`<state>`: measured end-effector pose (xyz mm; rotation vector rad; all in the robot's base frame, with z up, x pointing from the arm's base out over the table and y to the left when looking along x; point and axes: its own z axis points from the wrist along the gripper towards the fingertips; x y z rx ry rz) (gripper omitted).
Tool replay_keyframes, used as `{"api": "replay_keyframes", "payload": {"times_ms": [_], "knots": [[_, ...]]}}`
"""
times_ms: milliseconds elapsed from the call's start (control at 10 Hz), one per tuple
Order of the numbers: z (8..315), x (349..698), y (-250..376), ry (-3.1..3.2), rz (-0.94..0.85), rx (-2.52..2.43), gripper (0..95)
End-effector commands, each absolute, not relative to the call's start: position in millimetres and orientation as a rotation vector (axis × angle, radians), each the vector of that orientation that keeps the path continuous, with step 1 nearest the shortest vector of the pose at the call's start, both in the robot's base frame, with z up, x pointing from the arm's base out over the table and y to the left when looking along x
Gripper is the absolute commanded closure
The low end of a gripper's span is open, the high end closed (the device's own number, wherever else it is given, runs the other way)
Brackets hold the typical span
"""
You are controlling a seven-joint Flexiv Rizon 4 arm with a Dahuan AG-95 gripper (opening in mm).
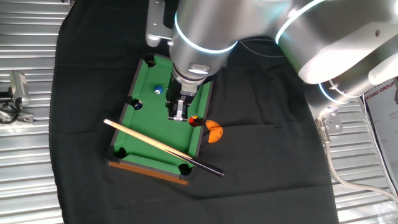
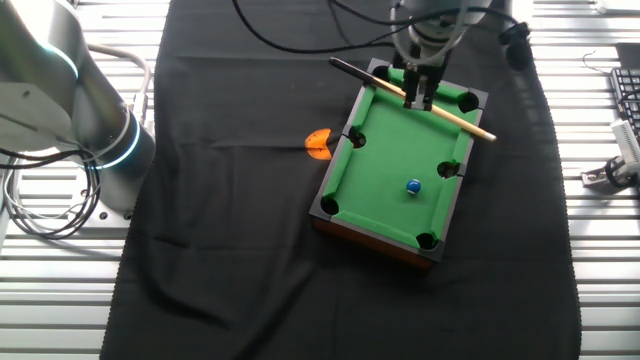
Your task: Hit the pool ball
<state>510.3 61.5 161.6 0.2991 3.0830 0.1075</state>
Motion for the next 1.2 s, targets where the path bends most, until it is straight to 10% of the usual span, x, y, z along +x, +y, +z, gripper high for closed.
{"api": "replay_keyframes", "payload": {"times_ms": [100,1200], "knots": [[161.1,507.8,67.6,3.073,0.122,0.346,95.0],[151.0,495.9,111.5,3.037,0.095,0.396,95.0]]}}
